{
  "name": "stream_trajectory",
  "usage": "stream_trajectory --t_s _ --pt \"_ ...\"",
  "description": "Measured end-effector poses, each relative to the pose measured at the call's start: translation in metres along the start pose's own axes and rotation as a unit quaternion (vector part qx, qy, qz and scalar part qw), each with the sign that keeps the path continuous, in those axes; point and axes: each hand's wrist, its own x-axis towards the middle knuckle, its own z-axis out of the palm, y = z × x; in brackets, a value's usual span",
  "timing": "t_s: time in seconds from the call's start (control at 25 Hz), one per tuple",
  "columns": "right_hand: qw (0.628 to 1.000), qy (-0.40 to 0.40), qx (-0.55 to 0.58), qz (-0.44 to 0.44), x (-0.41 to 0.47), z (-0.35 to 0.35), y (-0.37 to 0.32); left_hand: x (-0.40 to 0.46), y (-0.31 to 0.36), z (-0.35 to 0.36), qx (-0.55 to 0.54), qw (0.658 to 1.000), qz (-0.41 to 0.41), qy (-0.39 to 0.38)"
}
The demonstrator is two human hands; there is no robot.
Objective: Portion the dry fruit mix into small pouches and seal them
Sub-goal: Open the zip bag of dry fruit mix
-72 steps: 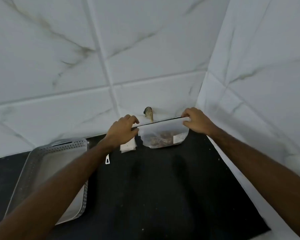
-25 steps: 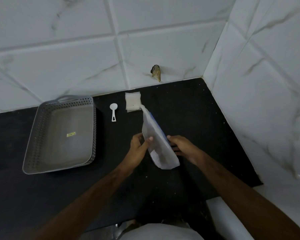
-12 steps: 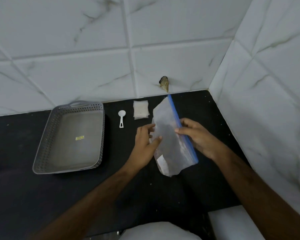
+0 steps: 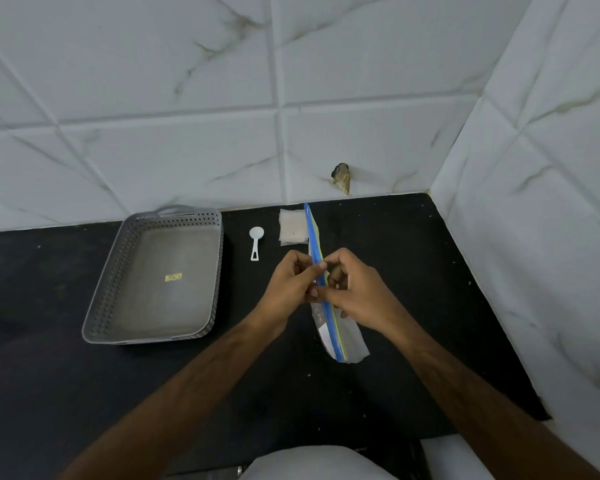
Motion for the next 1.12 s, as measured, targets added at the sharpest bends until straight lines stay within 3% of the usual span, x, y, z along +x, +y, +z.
stream_trajectory --t_s 0.16,0.32,0.56,0.68,0.76,0.88,0.96,1.04,1.12 --pt "0.999 0.018 0.032 0.012 0.001 0.002 0.003 -0.001 -0.002 0.0 -0.025 1.0 0.008 0.009" --pt "0.981 0.004 0.178 0.072 0.001 -0.005 0.003 0.004 -0.005 -0.006 -0.081 0.997 -0.009 0.008" --pt "0.863 0.007 0.463 0.2 0.0 -0.021 0.027 0.0 -0.018 -0.01 -0.281 0.956 -0.079 0.035" --pt "0.848 0.042 0.481 0.219 -0.003 -0.026 0.037 -0.004 -0.024 -0.014 -0.233 0.965 -0.07 0.096" --pt "0.877 0.057 0.422 0.222 -0.002 -0.029 0.037 -0.008 -0.019 -0.016 -0.123 0.986 -0.028 0.109" --pt "0.96 0.056 0.196 0.193 0.007 -0.036 0.023 -0.004 0.004 -0.017 0.069 0.994 0.038 0.073" --pt "0.989 0.027 0.039 0.14 0.022 -0.042 0.008 0.008 0.02 -0.018 0.141 0.99 0.021 0.023" --pt "0.985 0.031 -0.147 0.084 0.043 -0.044 -0.003 0.021 0.03 -0.018 0.19 0.982 -0.003 -0.007" --pt "0.966 0.064 -0.247 0.045 0.064 -0.043 -0.014 0.035 0.041 -0.016 0.312 0.95 0.03 -0.006"
